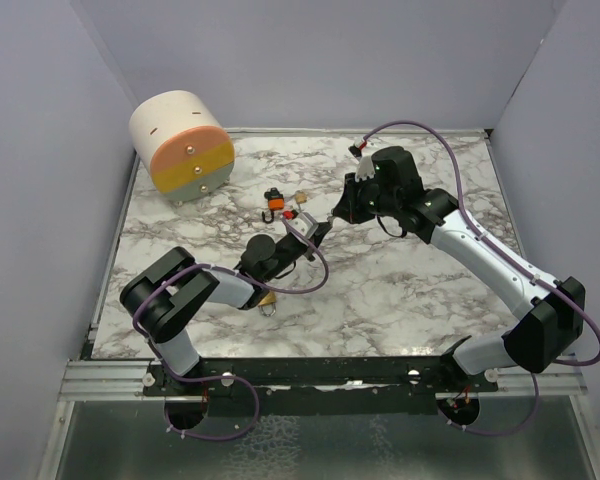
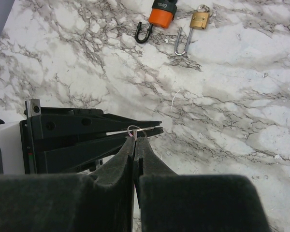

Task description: Unlock with the key

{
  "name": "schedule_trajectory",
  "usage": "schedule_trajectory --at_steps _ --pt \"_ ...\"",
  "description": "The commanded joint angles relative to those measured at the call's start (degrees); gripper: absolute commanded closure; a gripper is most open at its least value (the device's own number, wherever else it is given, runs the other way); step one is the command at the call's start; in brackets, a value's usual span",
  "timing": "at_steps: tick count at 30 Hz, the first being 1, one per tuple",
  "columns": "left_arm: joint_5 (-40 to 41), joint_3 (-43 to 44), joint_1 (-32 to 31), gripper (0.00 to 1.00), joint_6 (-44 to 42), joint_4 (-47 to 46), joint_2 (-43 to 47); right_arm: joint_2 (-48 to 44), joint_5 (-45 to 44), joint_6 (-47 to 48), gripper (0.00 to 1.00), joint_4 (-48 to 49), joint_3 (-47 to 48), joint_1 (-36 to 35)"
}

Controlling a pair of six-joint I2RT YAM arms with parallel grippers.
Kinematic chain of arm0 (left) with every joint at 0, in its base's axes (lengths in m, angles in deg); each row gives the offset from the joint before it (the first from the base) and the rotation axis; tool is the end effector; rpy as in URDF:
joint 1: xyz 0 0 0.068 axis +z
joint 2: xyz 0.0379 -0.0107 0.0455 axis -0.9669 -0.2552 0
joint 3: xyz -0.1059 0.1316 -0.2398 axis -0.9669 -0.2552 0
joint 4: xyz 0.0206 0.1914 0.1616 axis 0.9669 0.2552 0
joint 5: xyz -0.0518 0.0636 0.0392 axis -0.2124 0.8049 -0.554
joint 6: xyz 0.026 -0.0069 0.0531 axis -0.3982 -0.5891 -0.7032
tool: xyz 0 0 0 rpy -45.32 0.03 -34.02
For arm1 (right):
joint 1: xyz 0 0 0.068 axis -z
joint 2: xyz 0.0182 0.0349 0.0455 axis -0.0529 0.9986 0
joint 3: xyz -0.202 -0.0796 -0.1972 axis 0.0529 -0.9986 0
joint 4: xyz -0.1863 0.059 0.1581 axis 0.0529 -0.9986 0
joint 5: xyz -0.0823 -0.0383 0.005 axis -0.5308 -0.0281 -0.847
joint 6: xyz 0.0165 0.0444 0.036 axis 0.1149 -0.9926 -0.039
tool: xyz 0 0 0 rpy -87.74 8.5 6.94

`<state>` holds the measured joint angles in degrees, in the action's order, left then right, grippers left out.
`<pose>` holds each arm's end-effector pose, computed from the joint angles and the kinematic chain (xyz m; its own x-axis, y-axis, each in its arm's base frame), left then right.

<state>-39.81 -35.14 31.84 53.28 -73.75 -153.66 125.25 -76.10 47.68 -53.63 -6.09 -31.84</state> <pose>0.2293 -0.2244 0.2272 0.0810 -0.1252 -0.9888 0.7775 0.6287 -0.0160 0.2507 0.1836 0.3579 -0.6852 -0.0906 -0.7227 -0.4786 0.8040 0.3530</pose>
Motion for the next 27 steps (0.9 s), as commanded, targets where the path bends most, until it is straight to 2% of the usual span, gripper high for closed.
schedule_trajectory --at_steps 1,6,13,15,19,22,27 --pt "0.8 -0.5 -0.3 1.00 0.2 -2.1 0.4 -0.9 -0.2 -0.1 0.99 -0.9 1.8 0.2" --pt "1.5 -0.8 -0.4 1.00 0.8 0.0 2.4 -0.7 -1.5 0.2 0.99 -1.6 1.6 0.2" --pt "2.3 3.5 -0.3 1.00 -0.3 22.9 11.1 -2.2 -4.5 0.6 0.96 -1.9 -1.0 1.6" --pt "2.3 5.3 -0.2 1.00 -0.3 29.7 12.9 -2.4 -5.3 0.7 0.86 -2.3 -1.5 2.4" --pt "0.3 9.9 0.3 1.00 -0.3 42.7 14.8 -4.0 -5.8 1.1 0.55 -1.2 -3.4 3.6" --pt "-0.2 15.4 0.8 1.00 0.0 53.8 14.8 -6.3 -6.0 1.8 0.44 1.3 -5.2 4.5" --pt "-4.7 22.4 2.4 1.00 -0.3 66.2 14.6 -11.3 -0.7 5.1 0.41 11.1 -11.7 7.7"
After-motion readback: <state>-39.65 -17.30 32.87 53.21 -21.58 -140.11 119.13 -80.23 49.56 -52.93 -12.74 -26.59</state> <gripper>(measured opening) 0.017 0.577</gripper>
